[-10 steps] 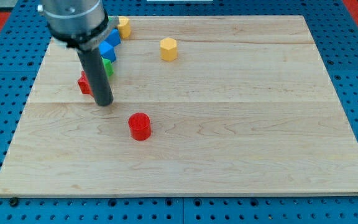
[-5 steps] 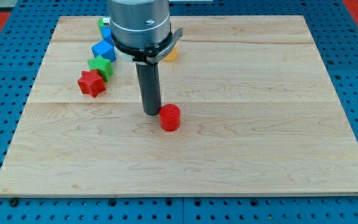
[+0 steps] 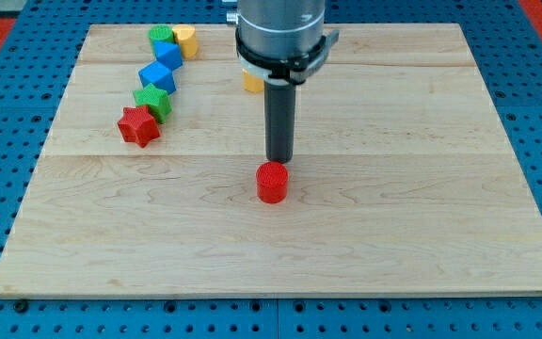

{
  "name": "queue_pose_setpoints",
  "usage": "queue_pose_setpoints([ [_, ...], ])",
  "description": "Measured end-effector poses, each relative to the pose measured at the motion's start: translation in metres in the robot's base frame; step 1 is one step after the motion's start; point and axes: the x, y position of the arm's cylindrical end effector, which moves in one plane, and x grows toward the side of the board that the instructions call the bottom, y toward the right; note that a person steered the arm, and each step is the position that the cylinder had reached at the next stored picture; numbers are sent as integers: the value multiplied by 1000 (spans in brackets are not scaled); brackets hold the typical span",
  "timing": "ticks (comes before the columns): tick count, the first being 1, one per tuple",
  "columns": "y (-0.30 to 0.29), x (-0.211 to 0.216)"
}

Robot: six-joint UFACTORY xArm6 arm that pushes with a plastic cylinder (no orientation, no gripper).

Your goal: Push the red circle into the red star

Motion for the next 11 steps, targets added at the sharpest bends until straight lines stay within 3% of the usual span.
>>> queue_pose_setpoints([
  [1,10,34],
  [4,-44,65],
  [6,-131,-3],
  [7,-90,-5],
  [9,-115,-54],
  [10,-116,28],
  [11,-158,66],
])
